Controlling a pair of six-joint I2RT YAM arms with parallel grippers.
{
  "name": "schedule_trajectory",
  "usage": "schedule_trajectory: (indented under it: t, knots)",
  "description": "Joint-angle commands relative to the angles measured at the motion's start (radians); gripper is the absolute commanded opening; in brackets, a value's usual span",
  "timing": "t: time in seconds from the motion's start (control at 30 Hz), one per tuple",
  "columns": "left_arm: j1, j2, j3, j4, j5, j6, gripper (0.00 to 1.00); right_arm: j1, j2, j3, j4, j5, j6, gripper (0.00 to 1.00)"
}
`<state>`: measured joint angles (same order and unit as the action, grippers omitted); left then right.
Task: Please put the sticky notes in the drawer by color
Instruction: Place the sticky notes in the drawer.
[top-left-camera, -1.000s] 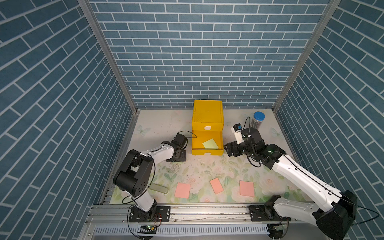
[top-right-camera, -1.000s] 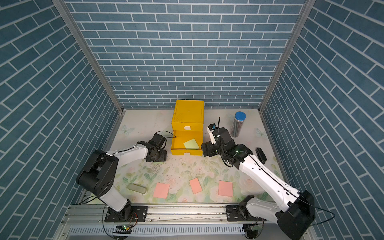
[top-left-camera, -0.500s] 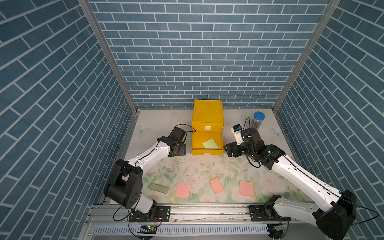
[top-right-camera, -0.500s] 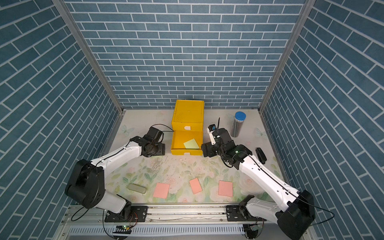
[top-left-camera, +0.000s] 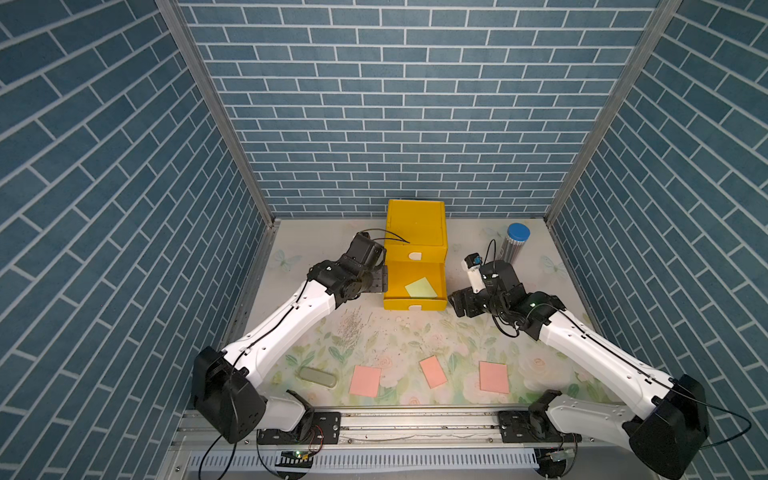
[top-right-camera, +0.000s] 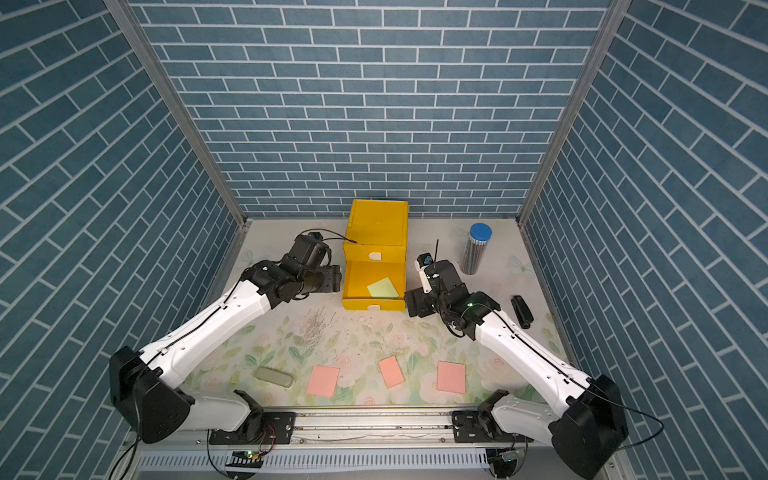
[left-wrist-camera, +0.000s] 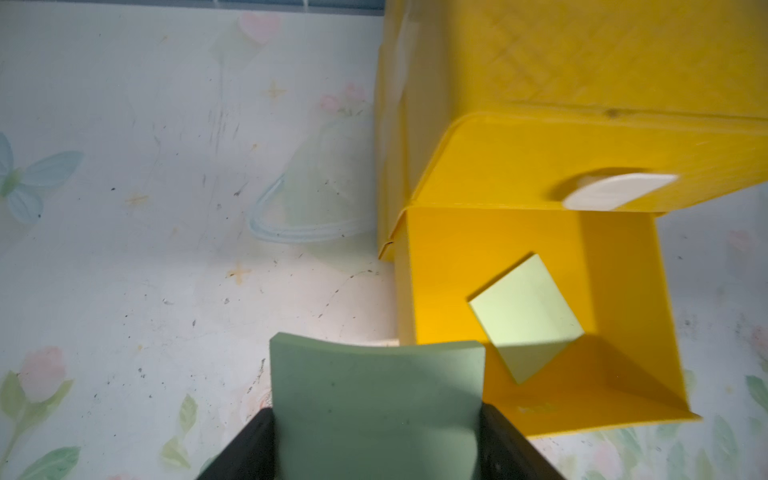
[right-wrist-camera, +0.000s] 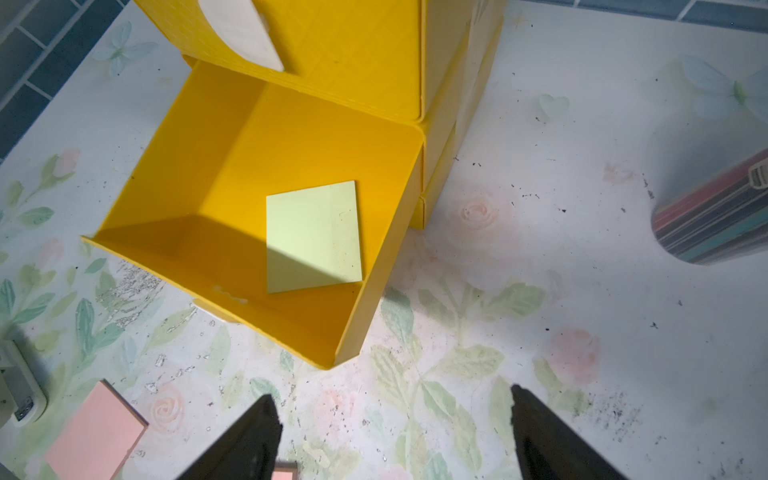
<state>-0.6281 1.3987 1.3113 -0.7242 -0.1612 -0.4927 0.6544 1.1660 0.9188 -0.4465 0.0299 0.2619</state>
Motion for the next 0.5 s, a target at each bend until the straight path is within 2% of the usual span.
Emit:
schedule_trajectory:
  t: [0.0,0.13,0.3,0.47]
  knots:
    - [-0.052,0.042,0.063,-0.037,-0.023,-0.01,0.76,-0.009,0.0,-0.027,0.029,-0.002,-0.002,0.89]
    - [-0.095,0.14,0.145,-0.033,-0.025,0.004,0.77,-0.016,-0.024,-0.048,0.039,-0.004,0.002,0.88]
    - [-0.101,0.253,0.187,-0.009,0.021,0.014,0.77,-0.024,-0.06,-0.053,0.023,0.009,-0.001,0.88]
    - [-0.107,0.328,0.221,0.003,-0.002,0.017,0.77,-0.036,-0.084,-0.067,0.019,0.0,-0.007,0.87]
